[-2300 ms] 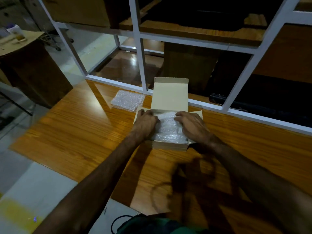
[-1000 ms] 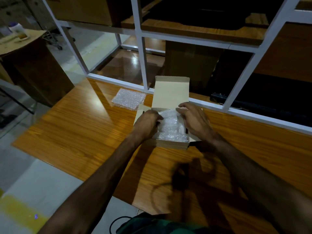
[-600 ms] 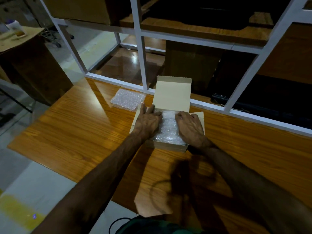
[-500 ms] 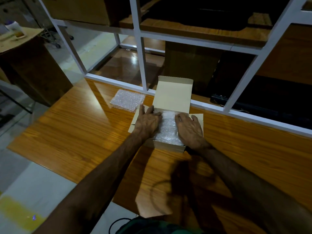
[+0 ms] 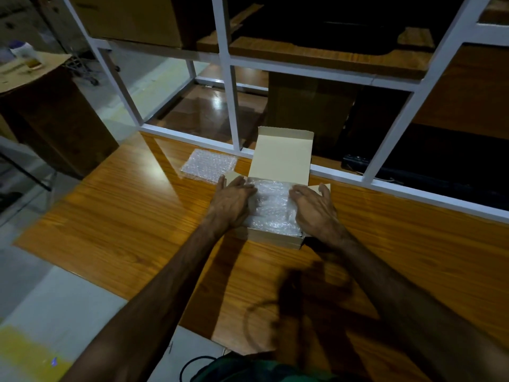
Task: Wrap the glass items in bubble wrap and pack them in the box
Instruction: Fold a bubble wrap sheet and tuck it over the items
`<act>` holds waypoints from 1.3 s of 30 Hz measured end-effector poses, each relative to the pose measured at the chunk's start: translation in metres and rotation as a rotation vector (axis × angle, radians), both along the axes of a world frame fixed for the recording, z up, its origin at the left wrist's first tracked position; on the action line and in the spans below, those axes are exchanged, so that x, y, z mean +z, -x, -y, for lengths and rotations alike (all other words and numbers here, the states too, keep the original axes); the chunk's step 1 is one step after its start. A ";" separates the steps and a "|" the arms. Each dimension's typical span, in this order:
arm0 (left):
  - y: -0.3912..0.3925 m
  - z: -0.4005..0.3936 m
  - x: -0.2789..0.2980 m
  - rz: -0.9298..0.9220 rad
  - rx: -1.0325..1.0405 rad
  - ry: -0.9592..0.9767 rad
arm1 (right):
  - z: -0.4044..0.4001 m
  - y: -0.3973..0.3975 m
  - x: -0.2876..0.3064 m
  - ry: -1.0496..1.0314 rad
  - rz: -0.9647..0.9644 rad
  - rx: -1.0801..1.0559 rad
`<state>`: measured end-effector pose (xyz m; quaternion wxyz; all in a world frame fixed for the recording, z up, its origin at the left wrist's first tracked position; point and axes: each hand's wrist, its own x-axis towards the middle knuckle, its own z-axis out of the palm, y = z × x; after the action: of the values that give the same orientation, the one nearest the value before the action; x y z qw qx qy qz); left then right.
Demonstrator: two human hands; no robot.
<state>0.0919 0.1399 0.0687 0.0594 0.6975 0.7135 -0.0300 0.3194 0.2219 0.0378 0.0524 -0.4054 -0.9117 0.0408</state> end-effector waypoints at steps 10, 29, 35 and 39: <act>0.039 0.011 -0.008 0.578 0.177 -0.554 | 0.008 0.014 0.012 -0.044 -0.343 -0.102; 0.175 -0.056 -0.090 0.067 0.289 -0.074 | 0.028 0.063 0.000 -0.029 -0.686 -0.173; 0.180 -0.062 -0.092 0.001 0.335 -0.141 | 0.026 0.056 -0.006 0.037 -0.674 -0.220; 0.163 -0.059 -0.088 -0.131 0.322 -0.132 | 0.032 0.057 -0.002 0.044 -0.681 -0.252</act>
<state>-0.0715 0.1988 -0.0193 -0.0290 0.5731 0.8187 -0.0186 0.2629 0.1903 0.0354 0.3488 -0.4789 -0.7838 0.1861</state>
